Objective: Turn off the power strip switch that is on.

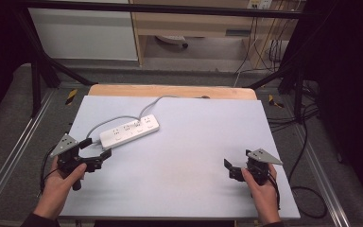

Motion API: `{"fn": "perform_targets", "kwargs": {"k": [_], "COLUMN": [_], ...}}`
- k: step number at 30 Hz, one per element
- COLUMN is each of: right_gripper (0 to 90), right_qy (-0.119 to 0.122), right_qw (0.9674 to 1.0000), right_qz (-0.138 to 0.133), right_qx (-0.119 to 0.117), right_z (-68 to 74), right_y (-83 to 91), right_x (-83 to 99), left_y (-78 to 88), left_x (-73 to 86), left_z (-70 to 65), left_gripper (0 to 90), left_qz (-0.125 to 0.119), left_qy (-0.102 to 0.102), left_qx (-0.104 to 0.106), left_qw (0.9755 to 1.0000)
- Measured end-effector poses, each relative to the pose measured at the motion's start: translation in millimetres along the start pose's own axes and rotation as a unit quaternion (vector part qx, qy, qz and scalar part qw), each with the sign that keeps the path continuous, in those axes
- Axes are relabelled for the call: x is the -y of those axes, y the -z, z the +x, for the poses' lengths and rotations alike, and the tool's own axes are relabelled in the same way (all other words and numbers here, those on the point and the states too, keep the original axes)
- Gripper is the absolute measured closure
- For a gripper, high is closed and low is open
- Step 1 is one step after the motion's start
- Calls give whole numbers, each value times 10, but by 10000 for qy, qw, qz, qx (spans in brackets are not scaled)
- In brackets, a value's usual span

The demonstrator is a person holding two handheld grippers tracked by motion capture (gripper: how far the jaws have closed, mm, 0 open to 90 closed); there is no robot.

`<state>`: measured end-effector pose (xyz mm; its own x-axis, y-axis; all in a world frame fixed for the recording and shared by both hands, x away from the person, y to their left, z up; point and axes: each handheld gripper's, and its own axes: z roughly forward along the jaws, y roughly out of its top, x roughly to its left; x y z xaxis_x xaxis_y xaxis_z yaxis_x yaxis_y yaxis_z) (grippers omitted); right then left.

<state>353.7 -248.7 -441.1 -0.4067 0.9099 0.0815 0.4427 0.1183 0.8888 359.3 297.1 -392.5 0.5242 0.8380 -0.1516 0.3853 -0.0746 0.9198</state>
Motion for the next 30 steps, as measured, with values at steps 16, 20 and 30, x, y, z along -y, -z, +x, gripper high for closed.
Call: {"fn": "perform_targets", "kwargs": {"k": [16, 20, 30], "right_gripper": [43, 42, 32], "right_qy": [-86, -92, -162], "right_qw": [9999, 9999, 9998], "right_qz": [70, 67, 97], "right_qx": [14, 15, 45], "right_z": [-18, -21, -36], "right_y": [7, 9, 6], "right_x": [7, 6, 14], "left_y": [-194, -245, -379], "left_x": [-200, -267, -357], "left_z": [-90, -104, -92], "left_gripper": [84, 76, 62], "left_qz": [-37, -53, -85], "left_qy": [-10, 6, 31], "left_qx": [108, 138, 128], "left_qw": [9999, 9999, 9999]}}
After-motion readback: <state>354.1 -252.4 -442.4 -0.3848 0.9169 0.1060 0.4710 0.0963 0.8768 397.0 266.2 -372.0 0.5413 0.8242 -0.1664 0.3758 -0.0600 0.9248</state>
